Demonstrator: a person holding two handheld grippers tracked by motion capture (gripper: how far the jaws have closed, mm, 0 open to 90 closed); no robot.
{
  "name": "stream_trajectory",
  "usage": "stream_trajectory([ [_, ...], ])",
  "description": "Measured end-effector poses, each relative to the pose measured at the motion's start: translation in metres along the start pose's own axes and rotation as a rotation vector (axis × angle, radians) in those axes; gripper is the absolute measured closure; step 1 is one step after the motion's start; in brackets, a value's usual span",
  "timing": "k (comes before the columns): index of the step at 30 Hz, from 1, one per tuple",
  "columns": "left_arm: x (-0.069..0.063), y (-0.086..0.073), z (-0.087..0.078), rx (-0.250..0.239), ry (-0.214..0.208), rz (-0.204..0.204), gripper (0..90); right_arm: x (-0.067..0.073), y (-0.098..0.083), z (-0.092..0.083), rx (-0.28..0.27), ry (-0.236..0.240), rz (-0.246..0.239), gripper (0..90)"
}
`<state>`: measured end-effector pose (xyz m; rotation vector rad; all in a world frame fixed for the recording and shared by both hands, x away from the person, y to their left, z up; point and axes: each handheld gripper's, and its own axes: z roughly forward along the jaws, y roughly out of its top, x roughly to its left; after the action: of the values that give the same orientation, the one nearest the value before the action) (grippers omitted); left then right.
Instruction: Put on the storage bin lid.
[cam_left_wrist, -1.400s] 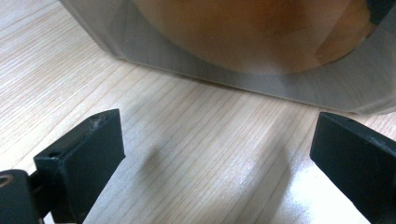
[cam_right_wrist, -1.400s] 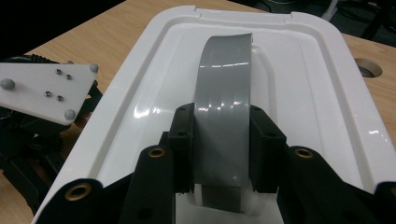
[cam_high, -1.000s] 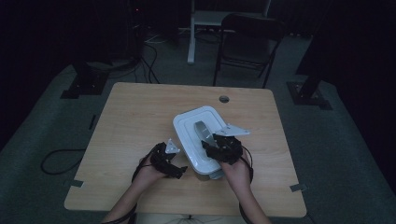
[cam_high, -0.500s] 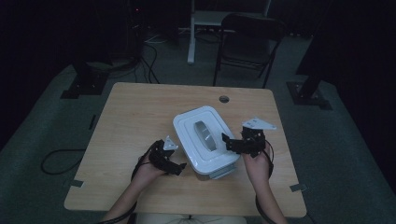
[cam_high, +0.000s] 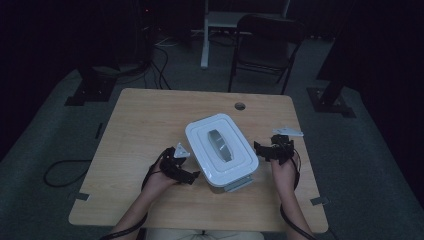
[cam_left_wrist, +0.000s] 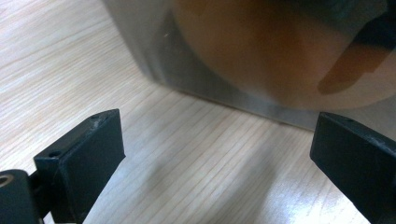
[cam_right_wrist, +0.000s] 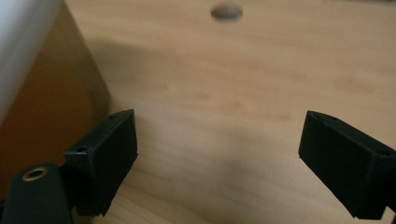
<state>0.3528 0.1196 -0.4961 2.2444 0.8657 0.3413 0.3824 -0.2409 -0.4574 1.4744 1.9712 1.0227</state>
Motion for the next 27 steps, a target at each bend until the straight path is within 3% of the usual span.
stream_trajectory([
  [4,0.000,0.003,0.002,0.006,0.006,0.006,3.5,-0.003,-0.016,0.016,0.039,0.025,0.030,11.3],
  [14,0.004,0.005,0.003,0.021,0.010,0.005,3.6,0.013,-0.034,0.032,0.061,0.098,-0.004,14.7],
  [20,0.008,0.004,0.003,0.029,0.011,-0.005,3.5,0.013,-0.040,0.031,0.052,0.113,0.021,15.3],
  [27,0.014,0.002,-0.003,0.036,0.031,-0.011,3.5,0.023,-0.047,0.027,0.065,0.160,0.000,15.3],
])
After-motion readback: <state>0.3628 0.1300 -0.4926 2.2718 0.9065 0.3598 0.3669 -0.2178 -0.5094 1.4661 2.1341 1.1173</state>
